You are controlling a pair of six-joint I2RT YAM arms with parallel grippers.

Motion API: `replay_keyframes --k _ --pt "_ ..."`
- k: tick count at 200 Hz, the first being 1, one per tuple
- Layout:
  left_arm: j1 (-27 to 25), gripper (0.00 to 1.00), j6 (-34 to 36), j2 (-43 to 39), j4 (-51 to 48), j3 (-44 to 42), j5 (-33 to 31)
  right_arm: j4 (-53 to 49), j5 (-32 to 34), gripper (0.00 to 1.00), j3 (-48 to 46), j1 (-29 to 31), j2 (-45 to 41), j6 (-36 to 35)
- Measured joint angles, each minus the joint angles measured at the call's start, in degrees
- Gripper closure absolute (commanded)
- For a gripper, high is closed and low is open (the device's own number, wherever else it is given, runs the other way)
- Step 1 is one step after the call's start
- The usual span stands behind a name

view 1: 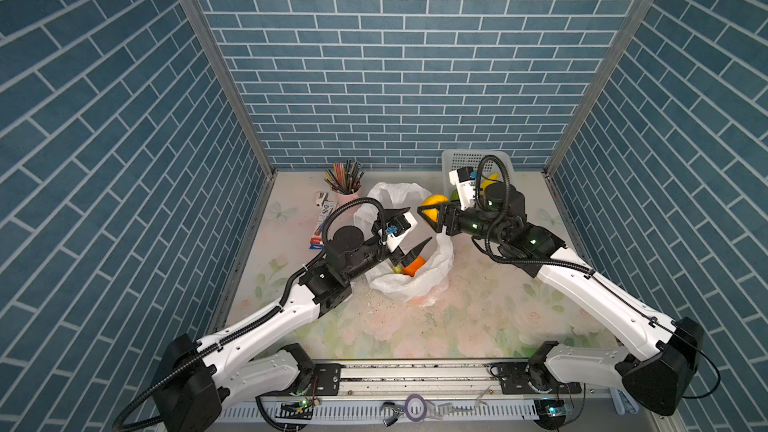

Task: Untie the knot of the plastic bag and take out the fruit
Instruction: 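Carry the yellow apple to the basket with the right gripper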

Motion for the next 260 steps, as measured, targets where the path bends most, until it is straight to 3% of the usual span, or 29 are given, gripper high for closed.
replay_keyframes --k 47,107,180,260 --pt "-0.48 0.13 -1.86 -3.28 -2.91 -0.48 -0.33 -0.90 1.11 0.36 4.26 -9.64 3.34 -0.87" --pt "-0.70 0.13 -3.45 -5.38 -4.20 -0.68 -0.52 -5.07 1.07 0.36 13.62 -19.10 16.39 -4.31" --pt "-0.72 0.13 -3.98 -3.02 -4.39 -1.11 -0.20 -7.85 0.17 0.36 30.18 -23.65 38.03 -8.61" --pt "-0.90 0.13 -5.22 0.96 -9.51 0.94 0.09 -14.34 0.09 0.36 54.27 -25.38 62.25 -10.64"
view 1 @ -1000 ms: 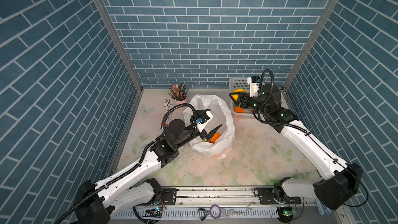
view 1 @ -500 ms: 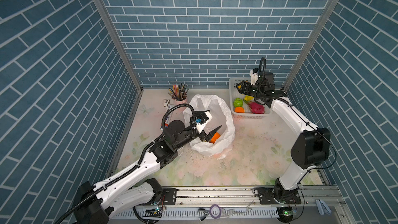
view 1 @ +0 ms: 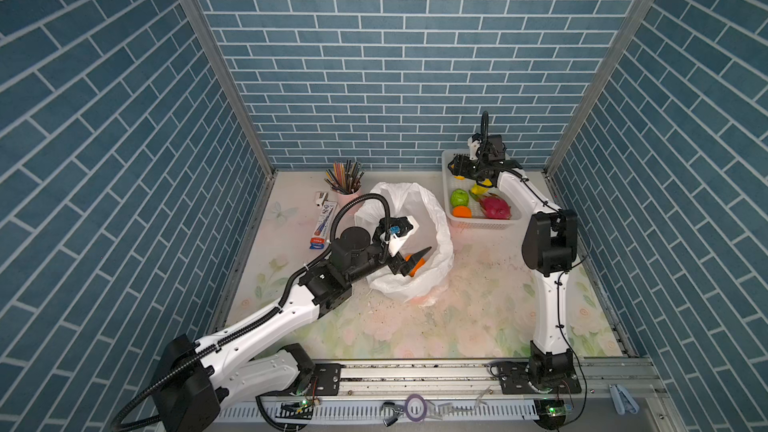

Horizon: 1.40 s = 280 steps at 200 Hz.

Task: Untie the knot of the plastic bag and take out the fruit
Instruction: 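Carry the yellow apple to the basket with the right gripper, then lower the yellow apple into the basket and open the right gripper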

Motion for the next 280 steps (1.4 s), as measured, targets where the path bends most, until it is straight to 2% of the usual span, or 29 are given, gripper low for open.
replay_keyframes --k 23,63,99,126,150,188,232,280 --pt "-0.09 0.13 -0.76 0.11 -1.22 0.04 -0.22 -1.20 0.13 0.36 5.38 -0.31 5.57 -0.94" --pt "-0.11 0.13 -1.25 0.48 -2.49 0.22 -1.29 -1.51 0.81 0.35 6.56 -0.85 9.81 -2.64" --pt "-0.13 0.13 -1.31 1.18 -3.15 0.66 -2.36 -1.42 0.76 0.25 7.30 -1.18 12.41 -4.55" --pt "-0.13 0.13 -1.60 1.22 -3.28 0.85 -2.82 -1.44 0.46 0.12 7.58 -1.42 13.42 -5.86" --pt "-0.13 0.13 -2.01 1.22 -3.28 0.98 -3.06 -1.44 0.42 0.03 7.89 -1.68 13.42 -6.27" --pt "-0.13 0.13 -2.19 1.20 -3.28 0.98 -3.21 -1.49 0.42 0.02 8.37 -1.64 12.87 -6.67" --pt "-0.13 0.13 -2.54 0.04 -3.30 0.94 -3.23 -3.08 0.61 0.02 7.67 -1.40 7.23 -6.64" --pt "-0.22 0.14 -6.49 -3.50 -4.07 -0.26 -5.31 -3.39 1.51 0.03 -2.62 0.48 -11.21 -6.32"
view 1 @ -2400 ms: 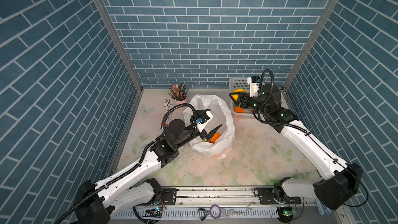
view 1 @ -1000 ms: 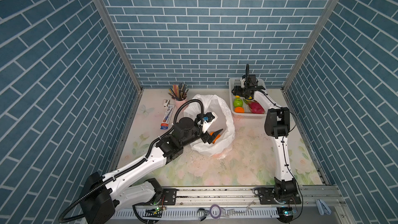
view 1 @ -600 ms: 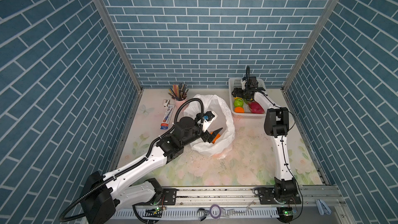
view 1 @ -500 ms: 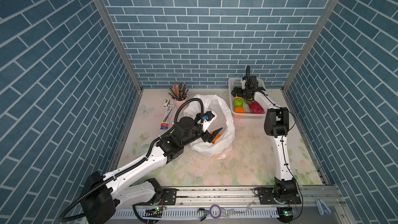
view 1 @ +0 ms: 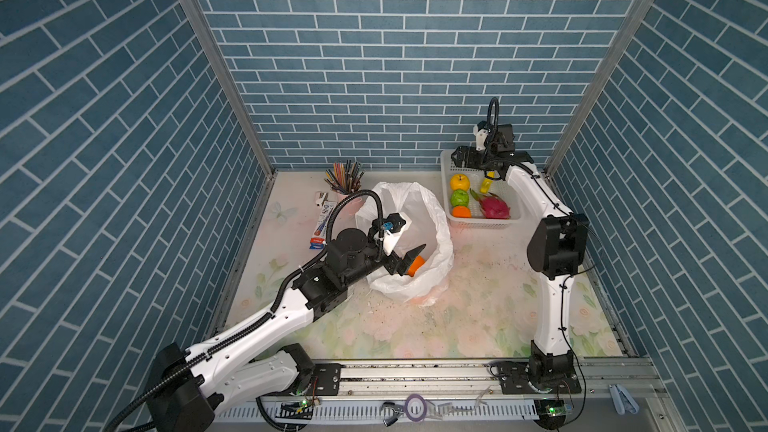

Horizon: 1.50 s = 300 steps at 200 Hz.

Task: Untie the knot of the plastic bag and take out the fruit
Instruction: 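Lower the yellow apple into the basket and open the right gripper, then bring both grippers to the bag and spread its opening over the oranges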

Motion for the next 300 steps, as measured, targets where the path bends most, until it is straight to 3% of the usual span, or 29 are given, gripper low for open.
replay_keyframes --k 57,132,190,234,272,300 --pt "0.00 0.24 -7.06 0.87 -6.01 0.13 -2.40 2.23 3.10 0.05 -24.28 8.41 -26.08 3.50" --pt "-0.02 0.37 -18.03 2.49 -12.13 -2.89 0.11 1.03 10.49 0.05 -50.62 24.24 -48.19 14.73" --pt "-3.80 0.51 -25.79 3.06 -14.40 -9.62 -1.60 0.11 13.51 0.05 -59.69 33.90 -48.22 22.32" --pt "-12.46 0.55 -30.67 2.84 -14.64 -16.33 -4.85 -3.58 18.01 0.08 -64.30 38.99 -46.93 24.13" --pt "-14.29 0.55 -34.69 0.85 -12.52 -24.11 -5.42 -4.63 19.06 0.09 -69.96 41.81 -46.62 26.32" --pt "-14.43 0.55 -35.28 0.48 -12.68 -24.55 -6.51 -5.22 19.06 0.08 -70.71 42.62 -45.81 26.82"
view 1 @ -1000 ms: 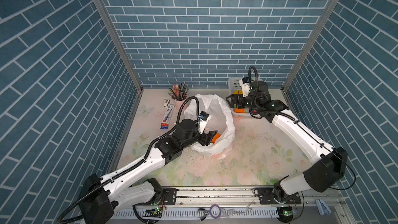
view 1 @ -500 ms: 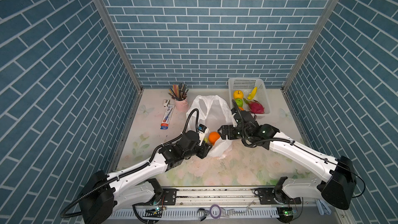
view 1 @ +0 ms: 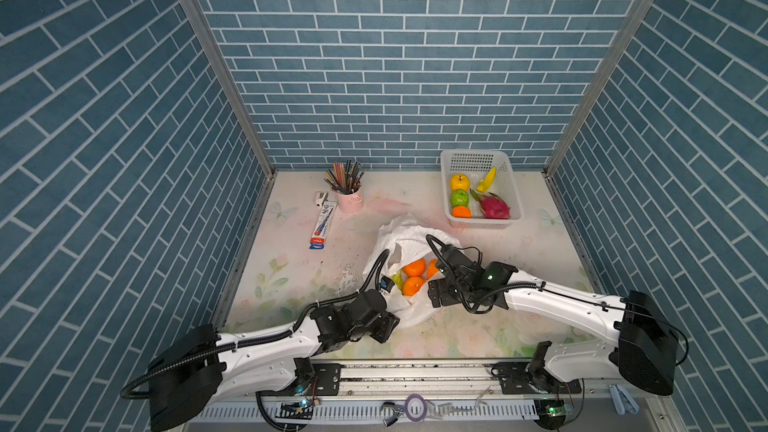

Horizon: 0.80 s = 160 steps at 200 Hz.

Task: Untie the knot of the plastic bag and take out the fruit
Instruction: 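Bring both grippers to the bag and spread its opening over the oranges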

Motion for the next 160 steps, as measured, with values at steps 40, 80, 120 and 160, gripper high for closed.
replay_keyframes --k 40,80,120,160 --pt "-0.04 0.54 0.94 -4.63 0.26 3.48 -1.77 0.76 0.20 0.09 1.70 0.26 0.00 0.98" --pt "-0.04 0.54 1.81 -6.60 0.09 8.74 -4.59 3.21 -0.04 0.10 2.86 0.63 -0.02 1.53" --pt "0.61 0.54 2.34 -0.76 -4.52 17.35 -9.57 4.92 -0.07 0.10 2.86 1.75 -0.02 2.29" --pt "5.31 0.54 2.43 9.90 -9.46 24.90 -11.23 6.10 -0.04 0.10 2.86 2.43 -0.02 2.47"
